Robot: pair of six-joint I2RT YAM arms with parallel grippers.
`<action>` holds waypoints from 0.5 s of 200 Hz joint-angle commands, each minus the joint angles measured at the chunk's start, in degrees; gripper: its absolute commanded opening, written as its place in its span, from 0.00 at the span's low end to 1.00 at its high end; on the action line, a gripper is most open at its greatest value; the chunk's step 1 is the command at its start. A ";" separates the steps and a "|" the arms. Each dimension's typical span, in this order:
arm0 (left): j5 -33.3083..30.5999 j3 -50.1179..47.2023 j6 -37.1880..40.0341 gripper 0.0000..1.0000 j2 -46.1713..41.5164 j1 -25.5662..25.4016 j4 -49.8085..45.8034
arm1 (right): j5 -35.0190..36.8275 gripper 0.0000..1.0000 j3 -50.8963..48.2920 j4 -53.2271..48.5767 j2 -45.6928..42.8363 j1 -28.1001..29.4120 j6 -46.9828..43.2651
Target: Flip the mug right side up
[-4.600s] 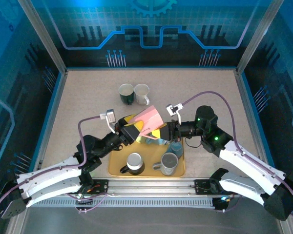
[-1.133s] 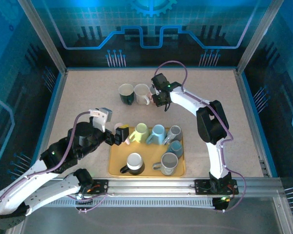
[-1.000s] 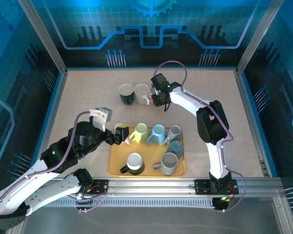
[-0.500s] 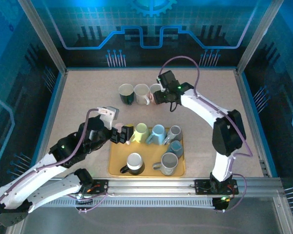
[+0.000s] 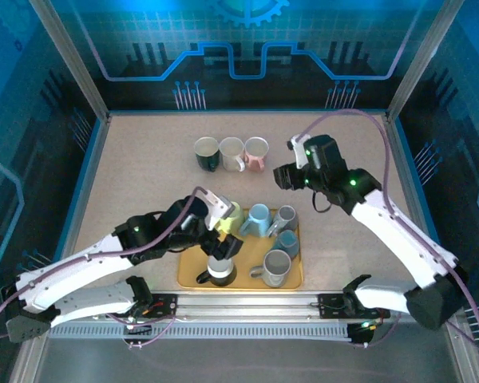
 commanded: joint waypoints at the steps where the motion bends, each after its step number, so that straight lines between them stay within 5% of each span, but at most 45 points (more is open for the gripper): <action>1: 3.83 2.93 2.93 0.99 2.13 -1.87 -5.19 | -4.39 0.66 -3.45 -3.25 -4.65 0.72 -0.28; 47: 1.09 6.42 3.79 0.99 9.69 -3.15 -19.84 | -8.03 0.71 -8.42 -3.93 -11.01 1.28 0.16; 100: -6.96 8.23 1.00 0.99 16.94 -6.66 -24.19 | -9.54 0.78 -9.83 -3.64 -13.76 1.72 0.43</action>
